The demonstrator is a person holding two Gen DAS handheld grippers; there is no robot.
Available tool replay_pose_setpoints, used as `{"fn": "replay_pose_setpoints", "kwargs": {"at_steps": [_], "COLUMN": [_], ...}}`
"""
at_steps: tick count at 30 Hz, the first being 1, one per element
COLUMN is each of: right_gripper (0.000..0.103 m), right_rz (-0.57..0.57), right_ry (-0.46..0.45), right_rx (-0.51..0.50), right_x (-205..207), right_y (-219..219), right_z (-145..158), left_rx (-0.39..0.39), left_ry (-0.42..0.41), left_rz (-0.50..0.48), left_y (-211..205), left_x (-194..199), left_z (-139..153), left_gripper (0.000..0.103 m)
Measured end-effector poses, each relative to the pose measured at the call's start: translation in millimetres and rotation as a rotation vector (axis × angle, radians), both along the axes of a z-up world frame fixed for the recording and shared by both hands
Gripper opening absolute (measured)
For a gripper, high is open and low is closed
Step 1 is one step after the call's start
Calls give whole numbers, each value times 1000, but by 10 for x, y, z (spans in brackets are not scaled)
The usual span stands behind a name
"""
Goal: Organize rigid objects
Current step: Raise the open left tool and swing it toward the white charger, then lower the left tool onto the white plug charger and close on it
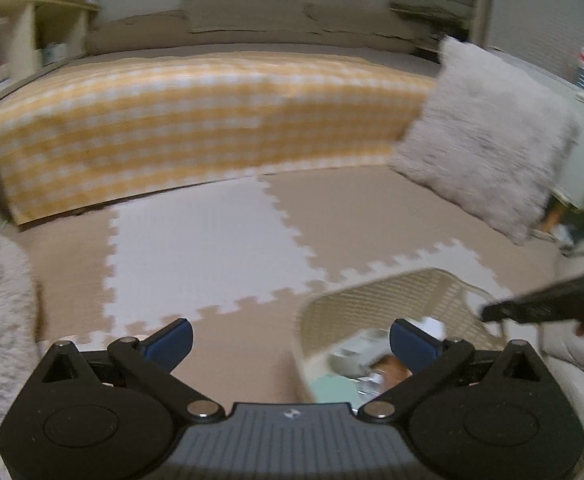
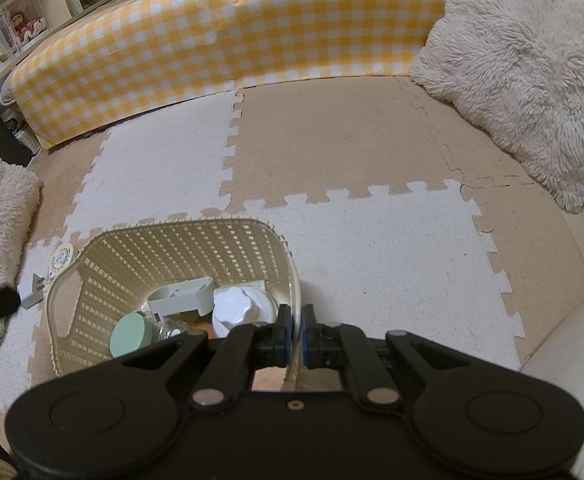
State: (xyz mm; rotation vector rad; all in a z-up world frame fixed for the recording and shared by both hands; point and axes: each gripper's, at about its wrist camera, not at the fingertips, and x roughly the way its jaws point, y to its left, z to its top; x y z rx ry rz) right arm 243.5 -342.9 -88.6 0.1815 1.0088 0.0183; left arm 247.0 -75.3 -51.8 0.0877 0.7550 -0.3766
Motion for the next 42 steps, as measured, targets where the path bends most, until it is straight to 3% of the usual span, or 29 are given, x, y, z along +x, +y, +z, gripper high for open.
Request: {"fn": "replay_pose_setpoints", "kwargs": {"at_steps": [9,14,25,29,33,36,40,42], "right_gripper": [5,5,5,5,5,6,6,6], "right_rz": [2,2,5,5,5,6,8,9], "right_ry": [0,0,4,6,7,8,12,13], "right_rx": [-4,-4,-7,-6,-5,-5,-5,-4], "right_x": [-5,-6,-8,-11,-10,-8,-1,5], "right_y": [14,12,20,28,27,28,34,30], "right_z": [-4,-4,-7,-6,-7,-9,-24,-27], "left_rx": [-46,-139,-157,-144,-186,-194,-183,-186], "left_ry": [30,113,262,299,332,337,331,326], "left_rz": [243,400,682,745,791,799,797,793], "left_y": [575,928,1381,1486,1568,1574,1577,1588], "left_x": [367,509,596,606,609,616,630,632], "left_z": [-134,-291,-781,-949,-1081,-1118,-1113,-1107], "left_gripper": [103,103,93,82,72,67,52,50]}}
